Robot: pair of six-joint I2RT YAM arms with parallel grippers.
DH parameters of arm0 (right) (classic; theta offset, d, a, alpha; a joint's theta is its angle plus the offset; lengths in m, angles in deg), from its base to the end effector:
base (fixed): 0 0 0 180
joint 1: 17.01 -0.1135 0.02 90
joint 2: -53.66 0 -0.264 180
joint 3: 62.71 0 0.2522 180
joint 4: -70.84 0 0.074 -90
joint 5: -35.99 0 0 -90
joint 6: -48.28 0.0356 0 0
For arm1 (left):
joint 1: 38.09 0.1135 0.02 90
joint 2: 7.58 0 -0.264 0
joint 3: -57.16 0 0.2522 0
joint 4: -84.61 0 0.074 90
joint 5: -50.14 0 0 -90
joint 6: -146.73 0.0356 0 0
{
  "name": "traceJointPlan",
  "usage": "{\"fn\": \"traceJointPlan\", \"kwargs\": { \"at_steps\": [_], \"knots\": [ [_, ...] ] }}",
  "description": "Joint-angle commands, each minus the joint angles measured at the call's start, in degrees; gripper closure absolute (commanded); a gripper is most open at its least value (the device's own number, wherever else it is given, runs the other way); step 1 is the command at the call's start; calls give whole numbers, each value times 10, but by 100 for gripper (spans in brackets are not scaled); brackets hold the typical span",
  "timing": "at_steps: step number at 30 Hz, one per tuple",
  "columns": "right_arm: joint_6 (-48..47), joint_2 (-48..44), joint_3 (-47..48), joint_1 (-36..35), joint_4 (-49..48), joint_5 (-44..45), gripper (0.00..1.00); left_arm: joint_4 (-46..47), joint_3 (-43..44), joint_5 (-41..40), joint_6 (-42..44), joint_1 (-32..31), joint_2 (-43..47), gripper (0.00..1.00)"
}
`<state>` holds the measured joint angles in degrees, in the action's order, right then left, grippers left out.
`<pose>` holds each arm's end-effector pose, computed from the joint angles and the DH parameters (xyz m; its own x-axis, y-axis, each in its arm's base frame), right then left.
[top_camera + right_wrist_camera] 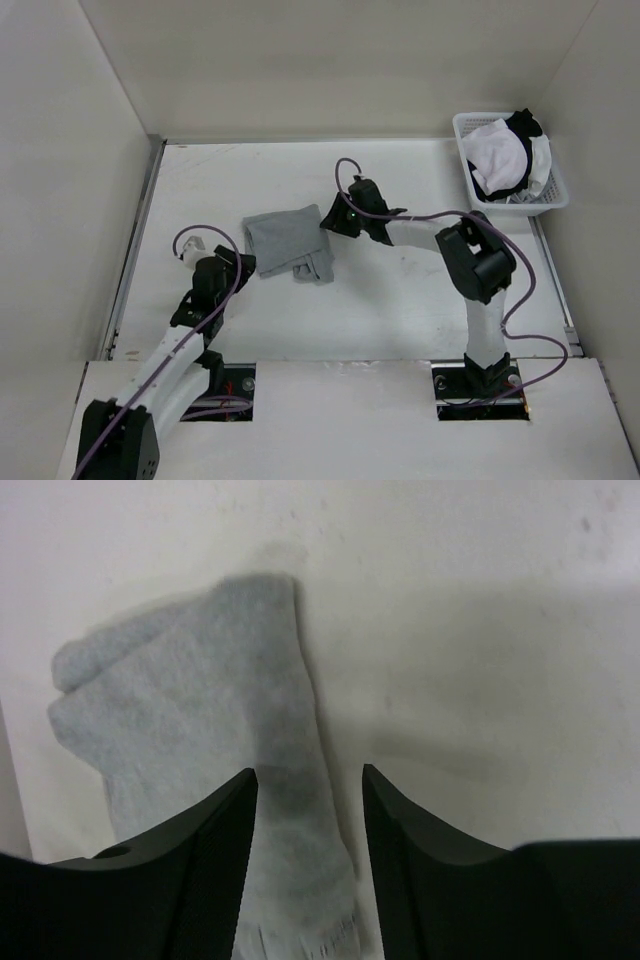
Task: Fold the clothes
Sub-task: Fold the tank top
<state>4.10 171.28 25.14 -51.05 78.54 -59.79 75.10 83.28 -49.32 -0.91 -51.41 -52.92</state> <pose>0.3694 0.2538 0.1556 -0.7982 0.3218 -0.5092 -0.0728 0.7876 0.6119 0.1651 -0.0331 0.1658 -0.3239 -0.7796 -0.5361 -0.3485 0.6251 -0.6984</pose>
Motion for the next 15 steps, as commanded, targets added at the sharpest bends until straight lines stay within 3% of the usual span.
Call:
{"fn": "traceJointPlan", "kwargs": {
  "at_steps": [1,8,15],
  "knots": [
    [-14,-117,-48,2,-76,9,46,-22,55,-45,49,-12,61,51],
    [-63,-294,-194,0,-105,82,31,-3,151,-70,126,-95,29,42],
    [-89,-428,-385,5,-162,182,28,-47,190,-69,165,-119,17,35]
  ]
}}
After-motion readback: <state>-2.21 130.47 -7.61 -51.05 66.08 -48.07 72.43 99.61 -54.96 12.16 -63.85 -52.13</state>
